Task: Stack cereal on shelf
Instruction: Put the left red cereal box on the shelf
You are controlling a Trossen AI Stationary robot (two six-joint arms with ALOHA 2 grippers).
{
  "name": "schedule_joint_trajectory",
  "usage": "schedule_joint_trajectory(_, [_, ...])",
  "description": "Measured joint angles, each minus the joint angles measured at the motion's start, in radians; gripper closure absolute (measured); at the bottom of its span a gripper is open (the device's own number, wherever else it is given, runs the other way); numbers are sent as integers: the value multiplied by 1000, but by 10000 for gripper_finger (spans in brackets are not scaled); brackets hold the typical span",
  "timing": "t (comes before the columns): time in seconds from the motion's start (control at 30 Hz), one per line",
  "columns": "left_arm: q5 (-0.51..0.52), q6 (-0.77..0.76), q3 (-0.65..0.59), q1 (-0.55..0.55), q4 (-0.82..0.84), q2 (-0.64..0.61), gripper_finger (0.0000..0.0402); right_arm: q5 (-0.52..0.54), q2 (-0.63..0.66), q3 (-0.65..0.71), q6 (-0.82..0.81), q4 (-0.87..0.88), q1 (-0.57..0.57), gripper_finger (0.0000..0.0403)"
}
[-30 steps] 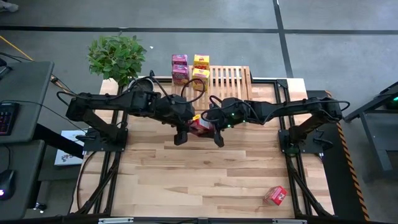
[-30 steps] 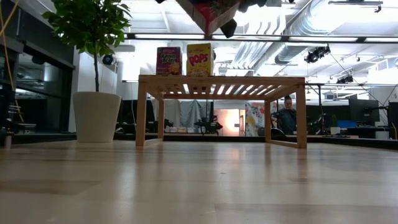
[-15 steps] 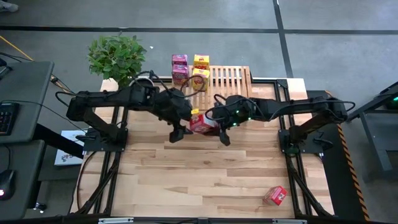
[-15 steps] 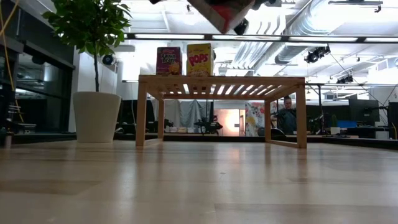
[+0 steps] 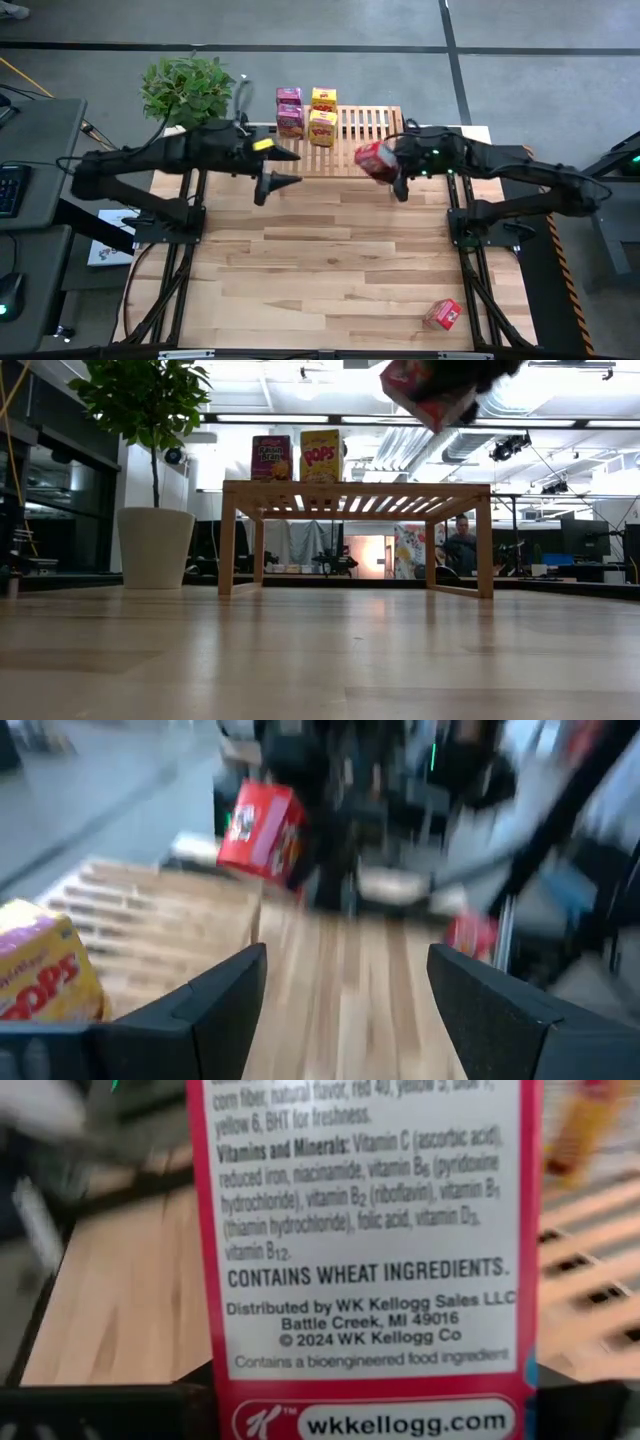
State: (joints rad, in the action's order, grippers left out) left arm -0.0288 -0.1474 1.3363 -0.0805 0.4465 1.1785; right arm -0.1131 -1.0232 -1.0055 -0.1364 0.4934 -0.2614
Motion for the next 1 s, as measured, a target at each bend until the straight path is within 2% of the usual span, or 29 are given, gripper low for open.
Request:
schedule_joint_trajectory(0.07, [2, -51, -154, -13, -195, -82, 133, 26, 65, 113, -68, -133, -25, 232])
schedule_joint_trajectory(0.13, [29, -85, -290, -22, -389, -150, 133, 62, 102, 217, -133, -348, -55, 231])
schedule_joint_trajectory(0.2, [67, -101, -396, -30, -568, -199, 133, 85, 107, 294, -176, -608, -96, 230])
schedule_joint_trajectory(0.27, [95, -98, -472, -39, -709, -233, 133, 114, 80, 343, -167, -793, -143, 231])
schedule_joint_trajectory(0.33, [115, -79, -519, -48, -796, -251, 133, 163, 29, 366, -122, -882, -189, 231])
schedule_joint_trajectory(0.47, [142, -78, -542, -58, -843, -257, 133, 197, -94, 347, 47, -967, -286, 230])
schedule_joint_trajectory(0.53, [143, -78, -542, -57, -847, -257, 133, 127, -158, 311, 63, -985, -342, 230])
schedule_joint_trajectory(0.7, [161, -113, -542, -57, -874, -257, 133, -190, -343, 176, 33, -961, -458, 229])
schedule_joint_trajectory(1.0, [225, -165, -542, -57, -901, -256, 133, -563, -586, -30, 47, -973, -599, 229])
